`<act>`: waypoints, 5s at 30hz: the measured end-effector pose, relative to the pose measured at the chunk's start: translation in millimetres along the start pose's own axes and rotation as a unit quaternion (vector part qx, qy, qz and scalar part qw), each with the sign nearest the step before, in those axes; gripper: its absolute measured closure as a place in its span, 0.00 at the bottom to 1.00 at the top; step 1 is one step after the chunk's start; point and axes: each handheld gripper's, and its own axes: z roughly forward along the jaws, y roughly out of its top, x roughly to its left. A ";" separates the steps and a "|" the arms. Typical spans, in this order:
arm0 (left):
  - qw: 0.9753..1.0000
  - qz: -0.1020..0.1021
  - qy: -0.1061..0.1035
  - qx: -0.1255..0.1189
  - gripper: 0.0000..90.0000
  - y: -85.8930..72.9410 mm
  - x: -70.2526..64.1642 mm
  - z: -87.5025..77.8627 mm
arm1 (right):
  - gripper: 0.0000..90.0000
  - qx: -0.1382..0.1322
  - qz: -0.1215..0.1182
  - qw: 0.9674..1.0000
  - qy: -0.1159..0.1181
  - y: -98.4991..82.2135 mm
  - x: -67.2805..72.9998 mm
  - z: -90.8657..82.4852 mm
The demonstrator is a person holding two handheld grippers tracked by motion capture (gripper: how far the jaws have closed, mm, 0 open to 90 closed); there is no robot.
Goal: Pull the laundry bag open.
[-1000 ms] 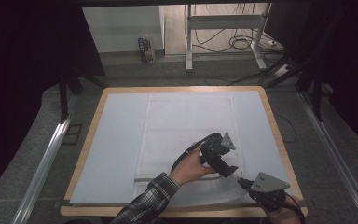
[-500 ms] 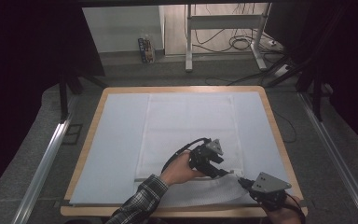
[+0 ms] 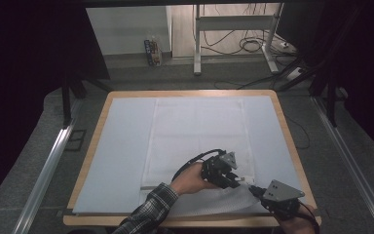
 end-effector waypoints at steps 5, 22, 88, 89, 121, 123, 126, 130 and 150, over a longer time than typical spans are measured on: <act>1.000 -0.008 -0.013 -0.007 0.79 2.4 0.5 -5.0 | 0.96 0.003 -0.001 1.000 -0.001 -0.5 -0.4 0.5; 1.000 0.004 -0.001 0.013 0.90 7.1 2.8 -0.2 | 0.96 0.001 -0.002 1.000 -0.002 0.3 0.4 0.0; 1.000 -0.007 -0.013 -0.006 0.97 -5.2 2.8 -4.3 | 0.95 0.028 0.126 0.990 0.047 3.4 -24.6 23.0; 1.000 -0.004 -0.013 -0.005 0.97 -5.6 3.3 -5.2 | 0.95 0.025 0.130 0.990 0.047 3.1 -25.1 22.4; 0.999 -0.026 -0.012 0.015 0.97 -34.8 1.2 -17.3 | 0.95 0.028 0.128 0.990 0.057 0.6 -21.5 20.0; 0.999 -0.039 -0.016 0.009 0.97 -38.5 1.6 -16.6 | 0.95 0.030 0.131 0.989 0.055 -0.2 -21.9 19.6; 0.999 -0.037 -0.016 0.013 0.97 -43.6 2.3 -18.4 | 0.95 0.028 0.138 0.988 0.059 -1.9 -23.2 19.3; 0.999 -0.041 -0.013 0.012 0.97 -48.2 3.5 -22.4 | 0.95 0.031 0.134 0.989 0.058 -1.1 -22.3 19.8; 0.999 -0.050 0.000 0.016 0.97 -62.0 0.4 -29.5 | 0.95 0.033 0.140 0.988 0.058 -4.1 -23.9 19.4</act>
